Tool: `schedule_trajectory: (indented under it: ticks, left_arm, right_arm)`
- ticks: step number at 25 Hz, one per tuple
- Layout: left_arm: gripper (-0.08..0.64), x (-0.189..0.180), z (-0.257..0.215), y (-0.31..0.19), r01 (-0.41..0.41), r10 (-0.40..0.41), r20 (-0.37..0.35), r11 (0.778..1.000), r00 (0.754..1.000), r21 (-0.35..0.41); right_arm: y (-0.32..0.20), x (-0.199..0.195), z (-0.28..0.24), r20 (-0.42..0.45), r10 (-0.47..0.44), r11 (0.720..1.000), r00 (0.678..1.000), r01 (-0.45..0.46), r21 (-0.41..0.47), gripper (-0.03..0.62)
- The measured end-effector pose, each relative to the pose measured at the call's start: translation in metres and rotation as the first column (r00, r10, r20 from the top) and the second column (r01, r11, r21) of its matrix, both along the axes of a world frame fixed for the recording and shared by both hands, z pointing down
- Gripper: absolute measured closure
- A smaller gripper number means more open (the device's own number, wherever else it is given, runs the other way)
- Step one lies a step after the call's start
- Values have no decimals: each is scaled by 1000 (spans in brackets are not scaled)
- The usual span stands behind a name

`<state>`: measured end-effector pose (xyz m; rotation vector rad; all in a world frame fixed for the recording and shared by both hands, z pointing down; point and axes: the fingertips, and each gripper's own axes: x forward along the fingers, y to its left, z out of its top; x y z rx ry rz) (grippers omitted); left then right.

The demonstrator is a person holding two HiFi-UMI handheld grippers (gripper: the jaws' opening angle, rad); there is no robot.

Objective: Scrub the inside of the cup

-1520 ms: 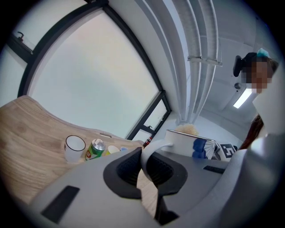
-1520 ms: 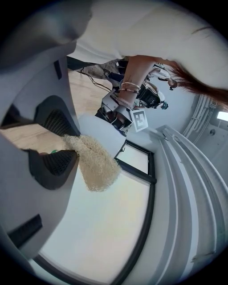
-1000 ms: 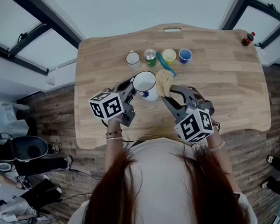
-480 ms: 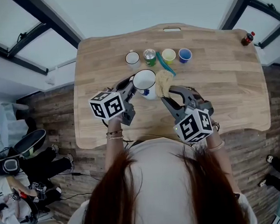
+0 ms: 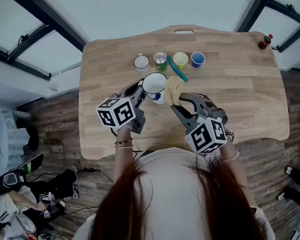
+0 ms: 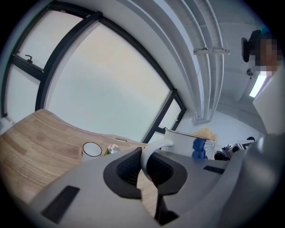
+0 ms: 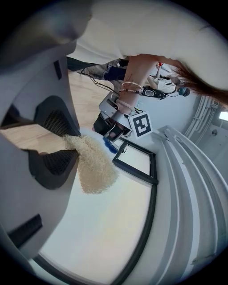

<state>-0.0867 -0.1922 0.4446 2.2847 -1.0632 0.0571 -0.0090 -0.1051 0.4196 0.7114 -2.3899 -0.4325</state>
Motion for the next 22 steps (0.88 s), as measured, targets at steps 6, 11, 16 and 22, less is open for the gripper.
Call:
schedule_trajectory:
  ticks: [6, 11, 16, 22]
  left_arm:
    - [532, -1, 0, -3, 21, -21, 18, 1000, 1000, 4]
    - [532, 3, -1, -5, 33, -33, 27, 999, 999, 9]
    - [532, 2, -1, -7, 45, -45, 27, 999, 999, 6]
    - [532, 2, -1, -7, 58, -58, 27, 998, 998, 5]
  right_arm:
    - [1, -3, 1, -2, -4, 1000, 1000, 4, -4, 492]
    - [3, -2, 1, 4, -11, 1000, 1000, 12, -6, 494]
    - [4, -5, 0, 4, -20, 1000, 1000, 20, -9, 494]
    - [6, -8, 0, 6, -30, 1000, 1000, 30, -8, 494]
